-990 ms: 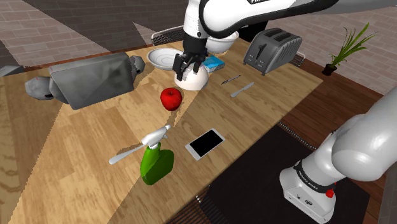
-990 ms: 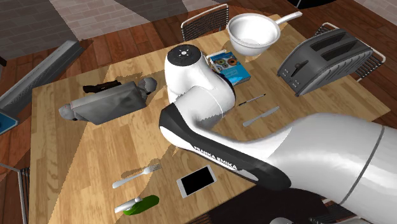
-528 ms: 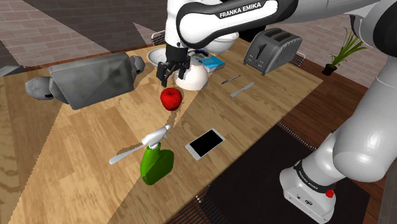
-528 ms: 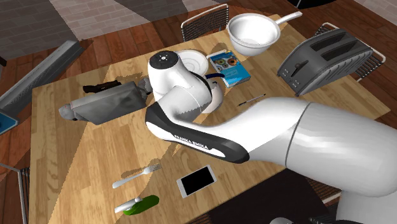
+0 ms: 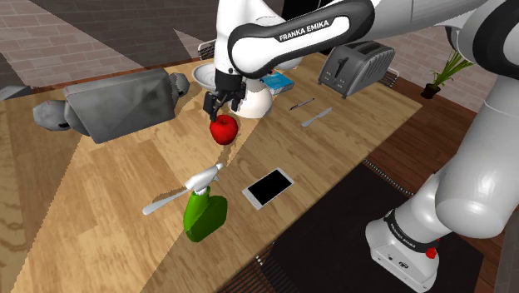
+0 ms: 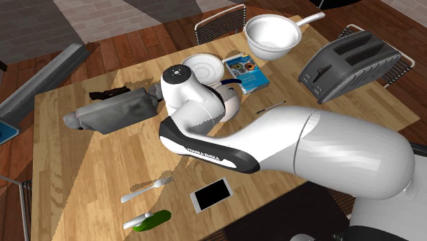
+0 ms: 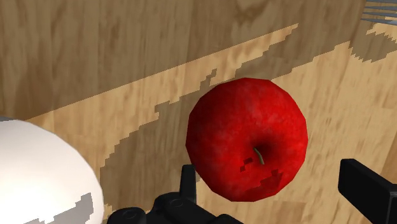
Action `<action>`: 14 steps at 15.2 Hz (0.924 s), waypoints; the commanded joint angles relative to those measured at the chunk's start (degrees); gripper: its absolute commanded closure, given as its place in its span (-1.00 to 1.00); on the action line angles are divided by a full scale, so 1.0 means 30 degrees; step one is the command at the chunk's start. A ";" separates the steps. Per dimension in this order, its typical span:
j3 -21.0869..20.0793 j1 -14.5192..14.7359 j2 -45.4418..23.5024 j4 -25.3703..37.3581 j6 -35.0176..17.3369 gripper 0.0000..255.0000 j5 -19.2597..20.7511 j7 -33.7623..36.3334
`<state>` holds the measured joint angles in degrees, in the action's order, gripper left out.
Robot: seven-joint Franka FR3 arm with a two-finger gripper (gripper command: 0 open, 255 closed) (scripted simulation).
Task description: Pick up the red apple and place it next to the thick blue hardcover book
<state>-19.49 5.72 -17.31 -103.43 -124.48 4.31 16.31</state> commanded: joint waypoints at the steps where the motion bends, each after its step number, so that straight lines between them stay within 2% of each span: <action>1: 0.0002 0.0010 -0.0029 -0.0020 -0.0053 -1.00 0.0015 0.0015; 5: 0.0002 0.0010 -0.0029 -0.0016 -0.0049 -1.00 0.0014 0.0015; 6: 0.0002 0.0010 -0.0029 -0.0016 -0.0049 1.00 0.0014 0.0015; 14: 0.0002 0.0010 -0.0029 -0.0016 -0.0048 1.00 0.0014 0.0015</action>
<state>-19.48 5.75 -17.39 -103.47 -124.62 4.35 16.36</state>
